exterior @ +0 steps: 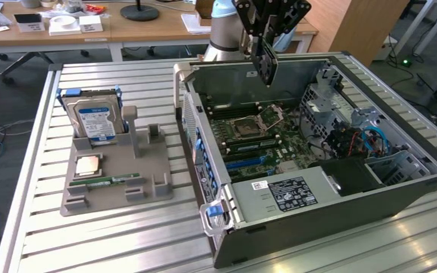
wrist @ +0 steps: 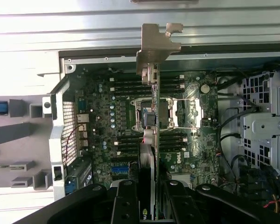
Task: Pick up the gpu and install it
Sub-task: 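Pick up the gpu and move the gpu toward the slot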
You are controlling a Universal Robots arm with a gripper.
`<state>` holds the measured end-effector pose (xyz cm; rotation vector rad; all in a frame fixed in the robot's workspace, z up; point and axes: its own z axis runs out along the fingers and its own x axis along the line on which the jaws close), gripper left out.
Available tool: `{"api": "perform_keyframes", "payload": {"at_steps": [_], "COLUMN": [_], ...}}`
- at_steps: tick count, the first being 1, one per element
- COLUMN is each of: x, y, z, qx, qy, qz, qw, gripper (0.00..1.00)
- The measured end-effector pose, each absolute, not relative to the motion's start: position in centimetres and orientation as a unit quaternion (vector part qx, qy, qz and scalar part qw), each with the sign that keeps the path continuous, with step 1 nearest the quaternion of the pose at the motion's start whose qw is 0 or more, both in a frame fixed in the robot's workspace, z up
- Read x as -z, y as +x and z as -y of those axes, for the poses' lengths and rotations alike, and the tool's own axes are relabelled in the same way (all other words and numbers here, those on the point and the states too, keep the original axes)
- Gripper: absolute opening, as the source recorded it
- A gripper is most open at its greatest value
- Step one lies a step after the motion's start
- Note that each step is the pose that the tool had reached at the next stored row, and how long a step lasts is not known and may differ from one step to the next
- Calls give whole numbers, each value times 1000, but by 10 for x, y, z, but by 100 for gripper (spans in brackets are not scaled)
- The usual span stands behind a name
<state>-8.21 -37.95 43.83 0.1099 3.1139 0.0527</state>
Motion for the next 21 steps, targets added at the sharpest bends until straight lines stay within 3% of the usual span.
{"api": "perform_keyframes", "payload": {"at_steps": [21], "x": [-438], "y": [-72], "z": [377], "qx": [-17], "qy": [34], "qz": [-999], "qw": [13], "gripper": [26]}}
